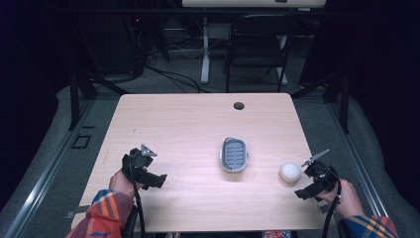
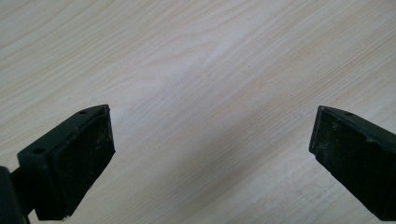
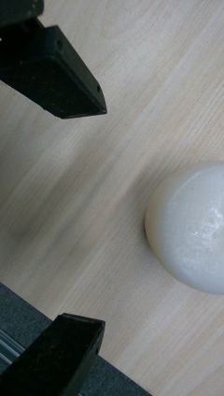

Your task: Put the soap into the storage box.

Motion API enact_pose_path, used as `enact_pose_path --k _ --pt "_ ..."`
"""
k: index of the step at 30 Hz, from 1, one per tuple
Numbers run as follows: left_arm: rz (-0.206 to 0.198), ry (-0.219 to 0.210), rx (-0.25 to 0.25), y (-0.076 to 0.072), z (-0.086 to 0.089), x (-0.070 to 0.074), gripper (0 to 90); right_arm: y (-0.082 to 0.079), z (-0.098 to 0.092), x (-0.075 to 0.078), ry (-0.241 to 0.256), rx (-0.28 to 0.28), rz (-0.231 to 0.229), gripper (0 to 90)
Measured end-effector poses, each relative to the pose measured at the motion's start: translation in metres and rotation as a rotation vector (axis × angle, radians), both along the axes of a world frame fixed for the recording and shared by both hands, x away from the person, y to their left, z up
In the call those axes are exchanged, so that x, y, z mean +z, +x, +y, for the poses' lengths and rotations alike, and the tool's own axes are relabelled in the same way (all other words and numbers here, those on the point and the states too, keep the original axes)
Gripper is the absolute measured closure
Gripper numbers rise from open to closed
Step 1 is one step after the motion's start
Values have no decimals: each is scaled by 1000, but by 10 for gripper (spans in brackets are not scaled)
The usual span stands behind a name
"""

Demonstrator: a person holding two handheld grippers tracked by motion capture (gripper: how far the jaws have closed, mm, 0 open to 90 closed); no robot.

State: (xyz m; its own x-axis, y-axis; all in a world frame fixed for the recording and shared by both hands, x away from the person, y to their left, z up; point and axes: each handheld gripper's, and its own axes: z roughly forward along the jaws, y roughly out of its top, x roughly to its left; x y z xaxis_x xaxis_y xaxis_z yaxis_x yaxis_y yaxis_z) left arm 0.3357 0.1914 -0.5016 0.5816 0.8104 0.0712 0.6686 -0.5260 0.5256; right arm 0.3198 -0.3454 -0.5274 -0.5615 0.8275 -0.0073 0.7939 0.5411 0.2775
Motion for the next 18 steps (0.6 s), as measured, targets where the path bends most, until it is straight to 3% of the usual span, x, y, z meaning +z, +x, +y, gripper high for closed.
enact_pose_path --k 5,6,7,13,18 --pt "1 -2 -4 0 0 0 0 2 0 0 -22 15 13 0" --pt "1 -2 -4 0 0 0 0 1 1 -1 0 11 17 0" --pt "0 2 -8 -1 0 0 0 1 1 -1 -22 14 6 0" --pt "-6 1 -7 -1 -1 0 0 2 2 0 -37 24 12 1" --pt "2 -1 -14 -1 0 0 0 2 3 -1 -21 18 0 1"
